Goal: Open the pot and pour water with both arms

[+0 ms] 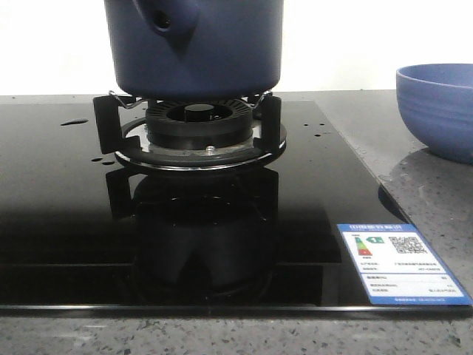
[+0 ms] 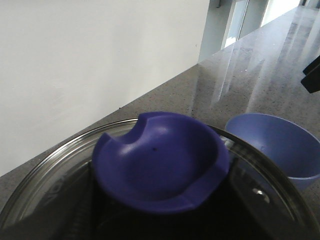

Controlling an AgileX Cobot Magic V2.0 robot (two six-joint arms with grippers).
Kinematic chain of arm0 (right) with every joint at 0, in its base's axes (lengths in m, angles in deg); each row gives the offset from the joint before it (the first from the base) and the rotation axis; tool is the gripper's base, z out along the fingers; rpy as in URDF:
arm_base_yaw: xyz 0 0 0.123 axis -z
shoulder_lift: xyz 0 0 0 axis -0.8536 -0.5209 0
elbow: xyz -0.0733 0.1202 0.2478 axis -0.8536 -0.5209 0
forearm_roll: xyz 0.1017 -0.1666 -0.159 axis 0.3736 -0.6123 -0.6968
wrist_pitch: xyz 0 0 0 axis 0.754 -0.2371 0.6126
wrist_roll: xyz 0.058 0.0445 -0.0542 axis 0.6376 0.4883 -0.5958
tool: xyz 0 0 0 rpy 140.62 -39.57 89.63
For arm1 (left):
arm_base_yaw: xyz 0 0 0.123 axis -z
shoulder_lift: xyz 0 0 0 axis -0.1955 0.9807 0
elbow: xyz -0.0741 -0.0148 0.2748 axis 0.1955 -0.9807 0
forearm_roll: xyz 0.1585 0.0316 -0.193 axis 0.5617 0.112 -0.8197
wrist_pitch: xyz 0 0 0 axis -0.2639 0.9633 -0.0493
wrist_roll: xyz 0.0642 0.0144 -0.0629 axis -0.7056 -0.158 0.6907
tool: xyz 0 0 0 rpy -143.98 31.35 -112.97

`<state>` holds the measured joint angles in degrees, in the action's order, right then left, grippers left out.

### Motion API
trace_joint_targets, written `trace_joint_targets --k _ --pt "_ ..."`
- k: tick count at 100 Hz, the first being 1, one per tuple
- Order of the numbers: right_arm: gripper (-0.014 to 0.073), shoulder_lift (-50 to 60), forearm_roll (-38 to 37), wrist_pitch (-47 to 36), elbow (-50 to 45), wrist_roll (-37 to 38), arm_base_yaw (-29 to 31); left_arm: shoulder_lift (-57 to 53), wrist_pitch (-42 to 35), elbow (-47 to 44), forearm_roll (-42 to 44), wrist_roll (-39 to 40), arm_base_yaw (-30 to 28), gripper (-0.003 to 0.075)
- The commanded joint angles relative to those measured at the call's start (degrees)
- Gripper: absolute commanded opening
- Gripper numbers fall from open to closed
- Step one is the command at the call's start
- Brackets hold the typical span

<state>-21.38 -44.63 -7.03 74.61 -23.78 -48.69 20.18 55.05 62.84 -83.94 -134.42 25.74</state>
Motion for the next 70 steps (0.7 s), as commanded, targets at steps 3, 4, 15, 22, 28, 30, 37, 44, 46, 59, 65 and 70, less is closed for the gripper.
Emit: trace_joint_targets --k 3,4,15,22,28,30,37,44,46,59,65,70 --pt "0.0456 1.80 1.25 -2.17 1.79 -0.53 0.29 -1.91 2.32 2.33 -4.23 0.02 0.46 0.0377" --pt "0.0456 1.80 1.24 -2.17 1.79 -0.53 0.29 -1.90 2.32 2.33 -4.09 0.02 0.46 0.0377" --pt "0.0456 1.80 1.38 -2.17 1.79 -0.53 0.29 -1.45 2.41 2.33 -1.82 -0.10 0.46 0.0377" --pt "0.0456 1.80 1.37 -2.17 1.79 -0.53 0.29 -1.11 2.41 2.33 -1.06 -0.37 0.46 0.0377" --pt "0.0456 1.80 1.51 -2.17 1.79 -0.53 0.29 -0.83 2.46 2.33 -0.87 -0.39 0.46 0.0377" --pt "0.0456 1.80 1.63 -2.17 1.79 -0.53 0.29 -0.72 2.46 2.33 -0.87 -0.39 0.46 0.0377" --pt "0.0456 1.80 1.73 -2.17 1.79 -0.53 0.29 -0.59 2.46 2.33 -0.71 -0.67 0.46 0.0377" --pt "0.0456 1.80 1.73 -2.17 1.79 -0.53 0.29 -0.59 2.46 2.33 -0.71 -1.42 0.46 0.0377" --pt "0.0456 1.80 1.73 -2.17 1.79 -0.53 0.29 -0.59 2.46 2.33 -0.71 -1.45 0.46 0.0377" --pt "0.0456 1.80 1.73 -2.17 1.79 -0.53 0.29 -0.59 2.84 2.33 -0.71 -1.45 0.59 0.0377" --pt "0.0456 1.80 1.73 -2.26 1.79 -0.53 0.29 -0.59 2.84 2.33 -0.71 -1.55 1.03 0.0377" --pt "0.0456 1.80 1.85 -2.26 1.79 -0.53 0.29 -0.59 2.84 2.33 -0.71 -2.60 1.58 0.0377"
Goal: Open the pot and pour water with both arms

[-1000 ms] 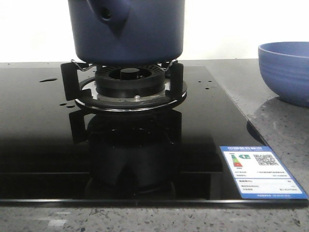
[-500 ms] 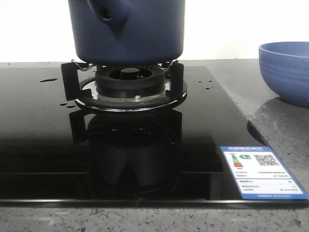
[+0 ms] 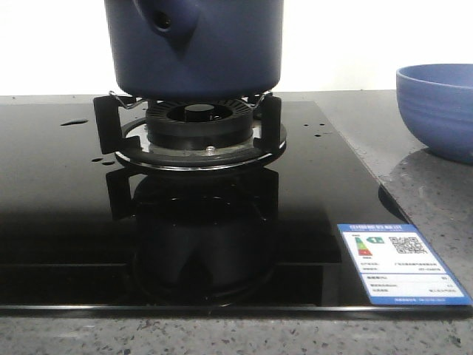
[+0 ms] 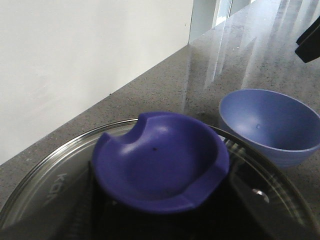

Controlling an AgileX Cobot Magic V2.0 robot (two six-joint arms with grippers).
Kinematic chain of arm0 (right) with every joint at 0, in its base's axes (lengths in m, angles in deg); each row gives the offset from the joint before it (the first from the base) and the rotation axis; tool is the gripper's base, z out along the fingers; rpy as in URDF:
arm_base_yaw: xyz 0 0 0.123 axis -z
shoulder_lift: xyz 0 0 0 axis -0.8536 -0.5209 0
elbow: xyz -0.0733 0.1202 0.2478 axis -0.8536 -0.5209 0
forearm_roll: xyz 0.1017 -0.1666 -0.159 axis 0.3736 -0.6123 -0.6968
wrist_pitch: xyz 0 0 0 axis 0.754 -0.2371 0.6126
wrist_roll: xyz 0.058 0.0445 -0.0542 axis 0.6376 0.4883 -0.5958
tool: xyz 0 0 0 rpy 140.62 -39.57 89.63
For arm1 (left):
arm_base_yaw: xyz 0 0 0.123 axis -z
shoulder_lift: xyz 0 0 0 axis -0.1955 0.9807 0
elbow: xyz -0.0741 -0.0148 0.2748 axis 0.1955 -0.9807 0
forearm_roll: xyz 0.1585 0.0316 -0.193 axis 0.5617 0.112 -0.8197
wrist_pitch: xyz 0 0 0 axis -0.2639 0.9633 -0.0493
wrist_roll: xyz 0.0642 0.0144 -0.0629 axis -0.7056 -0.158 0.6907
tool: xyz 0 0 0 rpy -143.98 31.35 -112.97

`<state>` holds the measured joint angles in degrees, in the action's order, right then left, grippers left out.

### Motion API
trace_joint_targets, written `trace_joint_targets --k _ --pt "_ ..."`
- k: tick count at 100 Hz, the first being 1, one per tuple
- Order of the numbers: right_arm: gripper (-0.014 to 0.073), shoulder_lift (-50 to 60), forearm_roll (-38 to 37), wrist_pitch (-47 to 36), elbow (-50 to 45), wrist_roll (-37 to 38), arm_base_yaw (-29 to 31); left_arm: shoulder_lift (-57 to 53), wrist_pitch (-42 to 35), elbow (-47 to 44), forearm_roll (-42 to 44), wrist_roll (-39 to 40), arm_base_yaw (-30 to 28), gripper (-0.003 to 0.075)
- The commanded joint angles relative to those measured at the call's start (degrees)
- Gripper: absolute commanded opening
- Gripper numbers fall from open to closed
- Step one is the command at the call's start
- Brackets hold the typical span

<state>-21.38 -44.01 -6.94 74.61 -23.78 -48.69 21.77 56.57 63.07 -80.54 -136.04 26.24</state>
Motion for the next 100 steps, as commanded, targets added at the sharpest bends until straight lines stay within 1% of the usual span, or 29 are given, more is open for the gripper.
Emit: trace_joint_targets --k 1,10,25,58,66,78,88,100 --pt "0.0456 1.80 1.22 -2.35 1.79 -0.53 0.29 -2.18 1.32 2.10 -4.11 -1.38 1.06 0.0377" --pt "0.0456 1.80 1.35 -2.35 1.79 -0.53 0.29 -2.18 0.47 2.10 -4.11 -3.19 2.36 0.0377" --pt "0.0456 1.80 1.35 -2.16 1.79 -0.53 0.29 -2.18 -1.80 2.10 -4.11 -3.20 2.71 0.0377" --pt "0.0456 1.80 1.35 -2.03 1.79 -0.81 0.29 -2.18 -2.01 2.10 -4.11 -3.08 2.71 0.0379" --pt "0.0456 1.80 1.35 -2.03 1.79 -0.86 0.29 -2.18 -2.01 2.10 -4.11 -2.51 2.61 0.0408" --pt "0.0456 1.80 1.46 -2.03 1.79 -0.95 0.29 -2.73 -2.01 2.10 -4.30 -2.27 2.61 0.0503" --pt "0.0456 1.80 1.68 -2.03 1.79 -0.95 0.29 -4.22 -2.26 2.10 -4.30 -2.27 2.44 0.0514" --pt "0.0456 1.80 2.89 -2.29 1.79 -1.33 0.29 -6.85 -2.14 2.10 -4.30 -2.27 0.41 0.0514"
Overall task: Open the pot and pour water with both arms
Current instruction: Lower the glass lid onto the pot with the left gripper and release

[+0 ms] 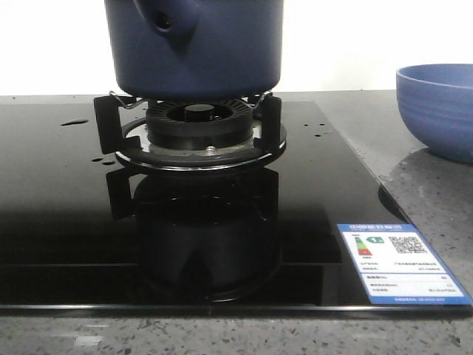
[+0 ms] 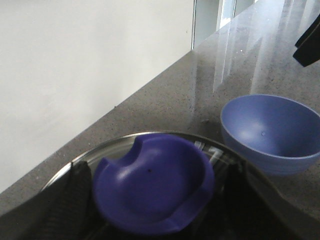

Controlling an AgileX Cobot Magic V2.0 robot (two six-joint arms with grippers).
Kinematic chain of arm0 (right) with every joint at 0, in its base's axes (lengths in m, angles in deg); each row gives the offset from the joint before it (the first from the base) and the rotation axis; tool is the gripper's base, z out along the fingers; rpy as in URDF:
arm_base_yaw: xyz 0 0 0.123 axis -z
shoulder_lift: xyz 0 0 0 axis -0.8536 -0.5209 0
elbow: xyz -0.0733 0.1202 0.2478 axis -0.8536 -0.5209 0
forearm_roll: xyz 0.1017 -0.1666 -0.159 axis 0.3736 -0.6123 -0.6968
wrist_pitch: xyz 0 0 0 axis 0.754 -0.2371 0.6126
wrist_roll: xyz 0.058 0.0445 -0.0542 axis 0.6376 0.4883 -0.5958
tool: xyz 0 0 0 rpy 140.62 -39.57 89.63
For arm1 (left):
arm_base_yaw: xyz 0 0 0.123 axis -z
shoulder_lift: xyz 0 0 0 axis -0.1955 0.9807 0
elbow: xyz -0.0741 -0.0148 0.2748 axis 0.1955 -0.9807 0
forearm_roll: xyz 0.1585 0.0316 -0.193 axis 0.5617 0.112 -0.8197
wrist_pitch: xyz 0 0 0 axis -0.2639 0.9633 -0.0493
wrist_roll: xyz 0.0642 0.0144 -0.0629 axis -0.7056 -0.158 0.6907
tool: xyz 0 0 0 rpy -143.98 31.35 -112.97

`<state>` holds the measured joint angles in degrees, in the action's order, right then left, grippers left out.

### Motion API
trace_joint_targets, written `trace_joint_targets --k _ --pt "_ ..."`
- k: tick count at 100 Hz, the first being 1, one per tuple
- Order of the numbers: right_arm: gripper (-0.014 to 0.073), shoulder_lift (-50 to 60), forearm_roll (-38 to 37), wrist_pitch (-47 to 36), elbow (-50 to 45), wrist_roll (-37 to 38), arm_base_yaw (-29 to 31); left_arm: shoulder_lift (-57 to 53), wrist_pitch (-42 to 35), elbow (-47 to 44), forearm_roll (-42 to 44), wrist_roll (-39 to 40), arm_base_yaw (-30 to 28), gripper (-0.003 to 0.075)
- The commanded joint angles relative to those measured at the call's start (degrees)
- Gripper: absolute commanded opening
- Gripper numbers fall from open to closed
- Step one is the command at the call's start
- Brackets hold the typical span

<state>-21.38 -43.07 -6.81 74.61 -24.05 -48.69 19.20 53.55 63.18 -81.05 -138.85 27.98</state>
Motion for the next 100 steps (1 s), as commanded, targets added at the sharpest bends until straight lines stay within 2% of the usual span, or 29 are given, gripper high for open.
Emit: trace_joint_targets --k 1,15,24,30,36,46,50,63,72,87,100 --pt "0.0456 1.88 2.05 -2.40 1.79 -1.31 0.29 -4.65 0.89 2.00 -3.79 0.54 -1.49 0.0514" --pt "0.0455 2.48 7.36 -4.25 1.79 -3.87 0.29 -8.80 0.98 2.00 -3.79 3.21 -5.76 0.0504" --pt "0.0426 3.04 13.87 -6.77 1.67 -4.73 0.18 -11.04 0.98 2.00 -3.64 8.49 -9.23 0.0435" --pt "0.0358 3.28 19.25 -9.56 0.88 -6.91 0.18 -12.44 0.98 2.00 -2.51 11.35 -11.41 0.0340" --pt "0.0242 3.67 25.34 -12.23 -0.28 -10.23 0.18 -13.68 0.98 2.00 -0.86 13.15 -13.65 0.0230" --pt "0.0013 4.24 33.72 -15.65 -2.59 -17.92 0.08 -15.79 0.98 1.25 1.47 14.08 -16.62 -0.0023" --pt "-0.0077 4.57 36.83 -17.08 -3.87 -20.70 -0.03 -16.85 0.81 0.59 2.15 14.17 -17.69 -0.0020" --pt "-0.0046 7.17 42.05 -22.11 -8.56 -30.11 -0.89 -20.72 -2.48 -2.54 2.28 14.32 -20.38 -0.0019" --pt "-0.0045 10.59 42.81 -27.79 -13.10 -35.37 -1.91 -24.49 -11.14 -6.57 2.28 15.48 -20.40 -0.0019" --pt "-0.0045 18.32 43.03 -38.91 -22.11 -40.01 -3.83 -30.83 -22.85 -14.63 1.87 15.48 -19.52 -0.0019" --pt "-0.0045 26.03 43.03 -42.89 -31.04 -43.65 -4.04 -36.79 -25.07 -22.76 1.81 15.48 -18.75 -0.0019"
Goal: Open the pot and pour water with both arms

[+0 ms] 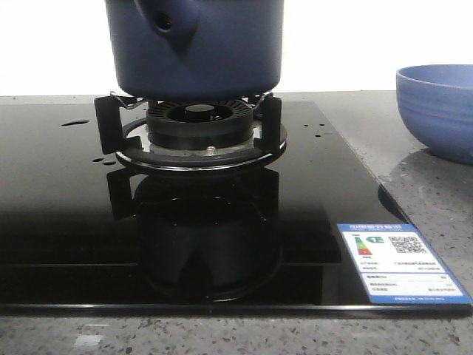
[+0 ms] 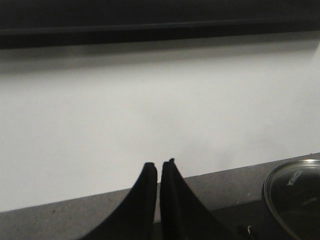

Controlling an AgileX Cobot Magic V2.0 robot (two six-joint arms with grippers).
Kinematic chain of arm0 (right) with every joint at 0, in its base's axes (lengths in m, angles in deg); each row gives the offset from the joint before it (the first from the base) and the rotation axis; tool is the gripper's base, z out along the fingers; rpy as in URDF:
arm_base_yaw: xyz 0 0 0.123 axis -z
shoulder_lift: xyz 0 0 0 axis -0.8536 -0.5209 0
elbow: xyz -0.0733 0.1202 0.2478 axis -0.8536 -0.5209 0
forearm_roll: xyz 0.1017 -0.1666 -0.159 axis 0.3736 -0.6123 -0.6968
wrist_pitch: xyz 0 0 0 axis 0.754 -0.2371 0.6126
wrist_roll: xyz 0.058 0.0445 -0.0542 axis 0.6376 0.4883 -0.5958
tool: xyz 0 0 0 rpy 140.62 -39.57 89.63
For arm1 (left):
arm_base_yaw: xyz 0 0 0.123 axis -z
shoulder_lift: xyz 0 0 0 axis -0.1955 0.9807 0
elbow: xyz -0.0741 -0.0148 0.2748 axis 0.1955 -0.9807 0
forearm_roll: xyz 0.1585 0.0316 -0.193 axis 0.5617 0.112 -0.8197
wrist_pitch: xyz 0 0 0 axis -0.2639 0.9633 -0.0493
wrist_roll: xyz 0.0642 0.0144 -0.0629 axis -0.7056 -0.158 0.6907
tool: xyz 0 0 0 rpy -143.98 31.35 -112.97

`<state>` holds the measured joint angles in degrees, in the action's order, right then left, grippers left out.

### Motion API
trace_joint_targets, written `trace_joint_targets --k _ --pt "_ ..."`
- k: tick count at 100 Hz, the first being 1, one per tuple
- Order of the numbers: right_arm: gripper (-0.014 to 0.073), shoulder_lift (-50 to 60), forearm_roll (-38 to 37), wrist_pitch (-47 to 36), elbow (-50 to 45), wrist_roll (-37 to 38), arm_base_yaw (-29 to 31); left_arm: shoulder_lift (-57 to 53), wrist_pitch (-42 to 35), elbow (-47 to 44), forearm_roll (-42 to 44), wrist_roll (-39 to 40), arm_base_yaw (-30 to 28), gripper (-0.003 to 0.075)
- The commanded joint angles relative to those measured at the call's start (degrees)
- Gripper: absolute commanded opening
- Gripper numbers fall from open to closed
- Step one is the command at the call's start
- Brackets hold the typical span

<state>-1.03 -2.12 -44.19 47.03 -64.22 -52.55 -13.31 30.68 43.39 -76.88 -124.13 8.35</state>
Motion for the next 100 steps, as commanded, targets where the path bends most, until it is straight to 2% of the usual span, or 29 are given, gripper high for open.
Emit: trace_joint_targets --k 1,13,26,46,61,100 --pt "-0.0045 6.14 2.08 -5.63 -3.96 -3.69 -0.17 -4.61 -2.20 -3.45 -2.59 0.76 0.88 -0.0019" --pt "-0.0045 14.54 2.08 -7.17 -13.90 -5.15 -0.17 -11.42 -2.09 -12.96 -5.19 -0.66 0.88 -0.0019" --pt "-0.0046 25.03 2.08 -9.31 -23.57 -5.15 -0.17 -20.54 -2.09 -22.65 -11.76 -6.26 0.88 -0.0019" --pt "-0.0046 38.24 3.33 -9.91 -35.12 -5.15 -0.17 -32.23 -2.09 -33.58 -14.85 -7.02 0.88 -0.0019" --pt "-0.0046 40.85 4.66 -14.11 -36.10 -5.15 -0.17 -36.43 -2.09 -36.31 -18.88 -7.02 0.88 -0.0019" --pt "-0.0046 40.85 5.08 -12.49 -36.58 -5.15 -0.17 -36.98 -0.07 -36.31 -20.90 -6.94 0.88 -0.0019"
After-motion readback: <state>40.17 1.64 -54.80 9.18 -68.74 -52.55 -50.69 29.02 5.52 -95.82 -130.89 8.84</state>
